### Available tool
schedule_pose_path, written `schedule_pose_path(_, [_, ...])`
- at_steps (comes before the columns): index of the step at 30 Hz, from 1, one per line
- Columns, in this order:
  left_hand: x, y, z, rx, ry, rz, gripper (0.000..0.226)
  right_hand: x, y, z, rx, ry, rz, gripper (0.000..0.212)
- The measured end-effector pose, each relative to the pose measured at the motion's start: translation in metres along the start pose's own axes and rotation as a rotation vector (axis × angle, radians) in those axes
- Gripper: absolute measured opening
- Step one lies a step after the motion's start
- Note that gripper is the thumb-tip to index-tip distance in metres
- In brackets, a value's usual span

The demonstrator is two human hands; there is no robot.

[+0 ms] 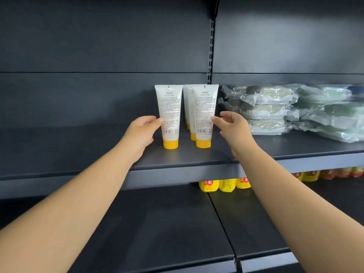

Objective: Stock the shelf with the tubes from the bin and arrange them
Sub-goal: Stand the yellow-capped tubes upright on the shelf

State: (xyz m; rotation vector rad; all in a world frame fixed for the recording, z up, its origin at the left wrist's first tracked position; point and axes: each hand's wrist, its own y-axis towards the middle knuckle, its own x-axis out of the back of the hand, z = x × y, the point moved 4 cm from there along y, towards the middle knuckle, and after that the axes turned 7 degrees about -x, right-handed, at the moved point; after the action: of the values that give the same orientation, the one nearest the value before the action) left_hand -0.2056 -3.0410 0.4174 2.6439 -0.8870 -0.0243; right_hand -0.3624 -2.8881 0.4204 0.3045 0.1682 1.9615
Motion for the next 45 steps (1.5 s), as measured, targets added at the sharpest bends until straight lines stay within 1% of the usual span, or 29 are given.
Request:
schedule_pose_path(2, [0.01, -0.007, -0.005, -0.06, 0.093, -0.067, 0.043, 0.009, -0.013, 0.005, 0.08, -0.125, -0.088, 0.044])
schedule_pose_path(5, [0.023, -0.036, -0.022, -0.178, 0.264, -0.137, 0.038, 0.017, -0.045, 0.015, 0.201, -0.24, -0.125, 0.037])
schedule_pose_path(7, [0.028, -0.062, -0.035, -0.309, 0.506, -0.12, 0.036, 0.02, -0.072, 0.023, 0.293, -0.33, -0.104, 0.035])
schedule_pose_path(9, [0.03, -0.093, -0.045, -0.45, 0.801, -0.063, 0.037, 0.023, -0.102, 0.03, 0.396, -0.462, -0.077, 0.037])
schedule_pose_path(10, [0.031, -0.11, -0.05, -0.495, 0.909, -0.039, 0.038, 0.025, -0.118, 0.032, 0.443, -0.526, -0.065, 0.037])
schedule_pose_path(12, [0.032, -0.144, -0.057, -0.529, 1.047, -0.005, 0.038, 0.03, -0.148, 0.032, 0.52, -0.636, -0.038, 0.037])
schedule_pose_path(15, [0.033, -0.203, -0.063, -0.54, 1.161, -0.002, 0.037, 0.042, -0.201, 0.025, 0.597, -0.728, 0.015, 0.04])
schedule_pose_path(18, [0.038, -0.258, -0.061, -0.497, 1.214, 0.008, 0.036, 0.052, -0.252, 0.014, 0.656, -0.841, 0.093, 0.042])
schedule_pose_path(21, [0.047, -0.313, -0.052, -0.475, 1.29, 0.048, 0.033, 0.058, -0.305, -0.003, 0.729, -0.863, 0.151, 0.035])
schedule_pose_path(24, [0.063, -0.366, -0.038, -0.433, 1.31, 0.076, 0.029, 0.062, -0.354, -0.022, 0.713, -0.87, 0.21, 0.031])
schedule_pose_path(25, [0.07, -0.382, -0.033, -0.409, 1.32, 0.083, 0.029, 0.061, -0.368, -0.029, 0.678, -0.876, 0.256, 0.032])
schedule_pose_path(27, [0.086, -0.409, -0.021, -0.344, 1.33, 0.084, 0.031, 0.055, -0.394, -0.039, 0.606, -0.9, 0.337, 0.037])
schedule_pose_path(29, [0.106, -0.431, -0.008, -0.29, 1.336, 0.073, 0.033, 0.043, -0.416, -0.05, 0.603, -0.941, 0.408, 0.042])
schedule_pose_path(32, [0.139, -0.459, 0.012, -0.279, 1.352, 0.056, 0.027, 0.018, -0.445, -0.062, 0.568, -0.96, 0.495, 0.045])
schedule_pose_path(34, [0.164, -0.472, 0.031, -0.218, 1.359, 0.079, 0.032, -0.006, -0.46, -0.072, 0.549, -0.954, 0.543, 0.044])
schedule_pose_path(37, [0.201, -0.487, 0.068, -0.181, 1.331, 0.084, 0.038, -0.047, -0.486, -0.093, 0.484, -0.948, 0.639, 0.042])
schedule_pose_path(39, [0.228, -0.495, 0.098, -0.082, 1.282, 0.087, 0.04, -0.08, -0.503, -0.115, 0.431, -0.982, 0.709, 0.039])
schedule_pose_path(41, [0.256, -0.501, 0.134, 0.034, 1.256, 0.088, 0.035, -0.112, -0.518, -0.138, 0.374, -1.007, 0.764, 0.036])
schedule_pose_path(45, [0.313, -0.508, 0.214, 0.251, 1.159, 0.147, 0.026, -0.174, -0.545, -0.184, 0.175, -1.08, 0.858, 0.037])
